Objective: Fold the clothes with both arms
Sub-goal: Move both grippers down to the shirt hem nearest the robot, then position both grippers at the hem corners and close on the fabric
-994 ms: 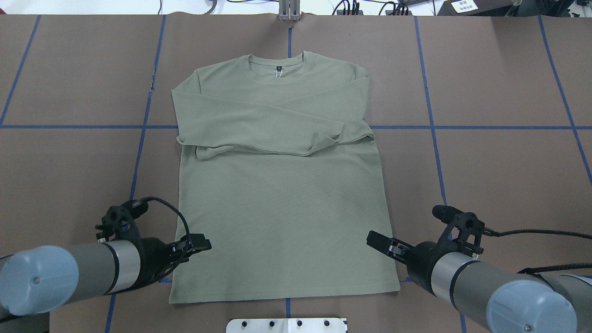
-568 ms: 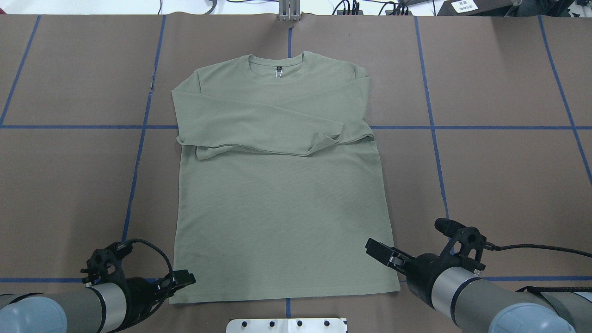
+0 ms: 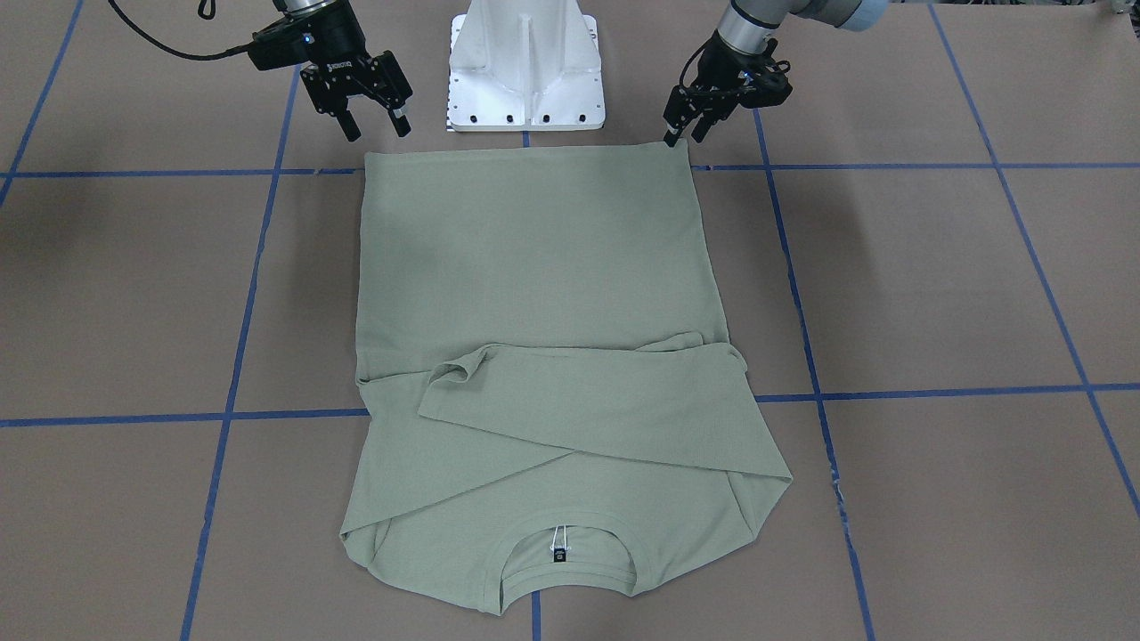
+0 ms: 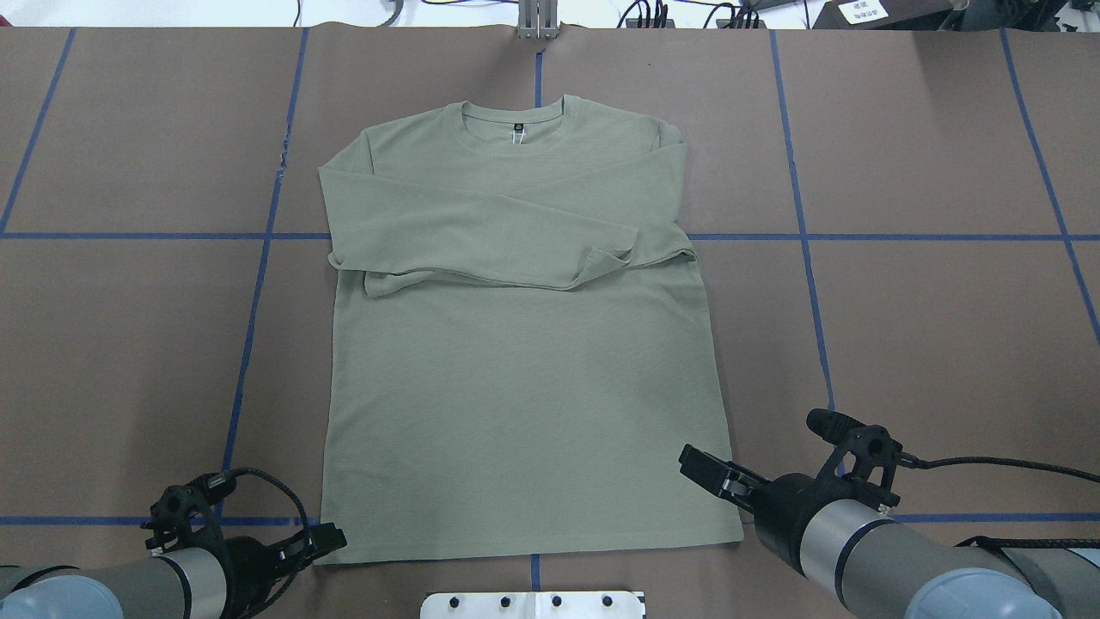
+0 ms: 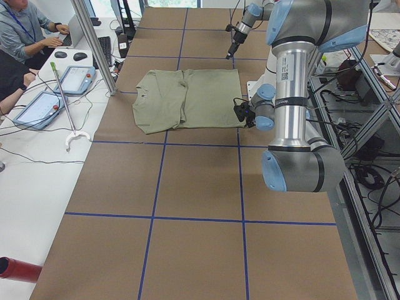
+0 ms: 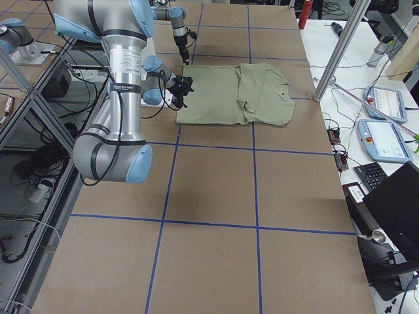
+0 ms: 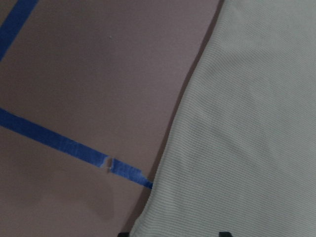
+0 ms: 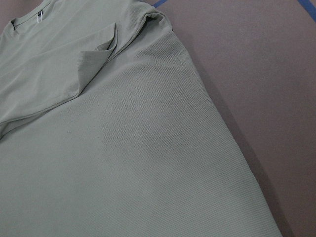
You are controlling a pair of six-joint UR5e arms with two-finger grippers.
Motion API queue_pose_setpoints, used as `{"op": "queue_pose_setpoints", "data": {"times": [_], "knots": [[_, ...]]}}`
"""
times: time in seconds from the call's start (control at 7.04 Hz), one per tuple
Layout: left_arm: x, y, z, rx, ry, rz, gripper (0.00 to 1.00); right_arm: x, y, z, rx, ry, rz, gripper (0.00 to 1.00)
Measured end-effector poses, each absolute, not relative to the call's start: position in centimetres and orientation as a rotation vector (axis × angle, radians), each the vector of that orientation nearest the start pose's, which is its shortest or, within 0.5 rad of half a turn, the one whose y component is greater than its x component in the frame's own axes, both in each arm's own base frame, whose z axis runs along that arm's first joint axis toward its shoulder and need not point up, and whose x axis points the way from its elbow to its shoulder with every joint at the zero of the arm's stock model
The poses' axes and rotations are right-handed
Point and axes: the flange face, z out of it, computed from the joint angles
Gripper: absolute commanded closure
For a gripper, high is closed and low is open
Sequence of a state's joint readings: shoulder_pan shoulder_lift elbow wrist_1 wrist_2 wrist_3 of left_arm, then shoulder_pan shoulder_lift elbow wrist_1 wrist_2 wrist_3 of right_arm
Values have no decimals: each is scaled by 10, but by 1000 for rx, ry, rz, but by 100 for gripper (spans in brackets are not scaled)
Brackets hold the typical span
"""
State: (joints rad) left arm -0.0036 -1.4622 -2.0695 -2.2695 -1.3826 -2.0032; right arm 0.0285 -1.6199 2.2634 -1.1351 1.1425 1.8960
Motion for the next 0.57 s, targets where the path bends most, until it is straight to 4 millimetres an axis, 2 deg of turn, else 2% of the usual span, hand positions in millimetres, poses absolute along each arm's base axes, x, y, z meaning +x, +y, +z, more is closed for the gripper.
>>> {"op": "queue_pose_setpoints", "data": {"times": [0.57], "knots": [[452, -152, 394, -69, 1105, -490, 37, -415, -186, 307, 229, -1120, 546, 1]]}}
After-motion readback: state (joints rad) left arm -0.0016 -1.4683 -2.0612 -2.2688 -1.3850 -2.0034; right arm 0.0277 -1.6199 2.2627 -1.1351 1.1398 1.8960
